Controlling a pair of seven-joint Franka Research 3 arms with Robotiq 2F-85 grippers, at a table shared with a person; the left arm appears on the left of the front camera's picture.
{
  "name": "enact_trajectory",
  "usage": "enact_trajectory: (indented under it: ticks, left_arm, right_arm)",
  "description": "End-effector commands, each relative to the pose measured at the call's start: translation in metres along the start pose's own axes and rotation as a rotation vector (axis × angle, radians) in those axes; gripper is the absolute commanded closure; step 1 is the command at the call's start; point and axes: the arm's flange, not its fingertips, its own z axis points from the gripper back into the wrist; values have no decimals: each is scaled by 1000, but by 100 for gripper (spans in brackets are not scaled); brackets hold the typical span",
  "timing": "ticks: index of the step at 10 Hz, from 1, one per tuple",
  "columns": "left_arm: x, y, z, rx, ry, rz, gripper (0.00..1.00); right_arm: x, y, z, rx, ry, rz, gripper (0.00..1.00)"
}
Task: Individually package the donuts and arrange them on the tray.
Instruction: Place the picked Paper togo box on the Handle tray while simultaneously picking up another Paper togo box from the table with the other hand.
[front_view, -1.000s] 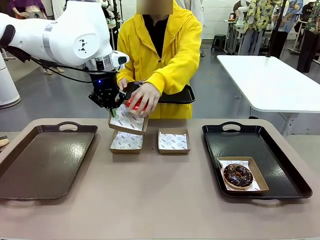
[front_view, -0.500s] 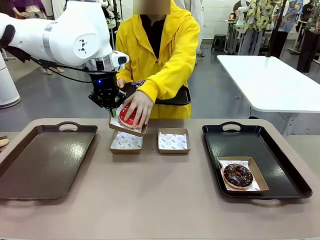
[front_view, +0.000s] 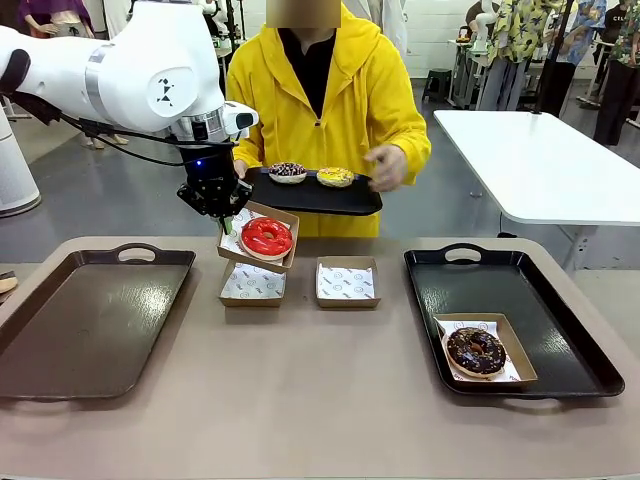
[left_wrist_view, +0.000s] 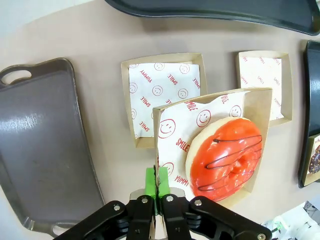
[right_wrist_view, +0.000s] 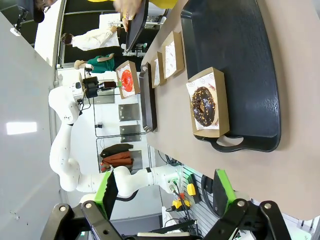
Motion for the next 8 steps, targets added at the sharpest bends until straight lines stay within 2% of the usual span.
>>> enact_trajectory:
  ticks: [1, 5, 6, 8]
  left_arm:
    - [-1, 0, 1, 1, 0, 1, 100]
    - [0, 0, 0, 0, 0, 0, 99]
    - [-3, 13, 10, -14, 5, 14, 99]
    - [-23, 61, 45, 10, 46, -28, 99]
  right_arm:
    - [-1, 0, 1, 20, -7, 6, 0]
    - [0, 0, 0, 0, 0, 0, 0]
    - [3, 23, -17, -46, 12, 47, 0]
    - [7, 92, -60, -192, 55, 112, 0]
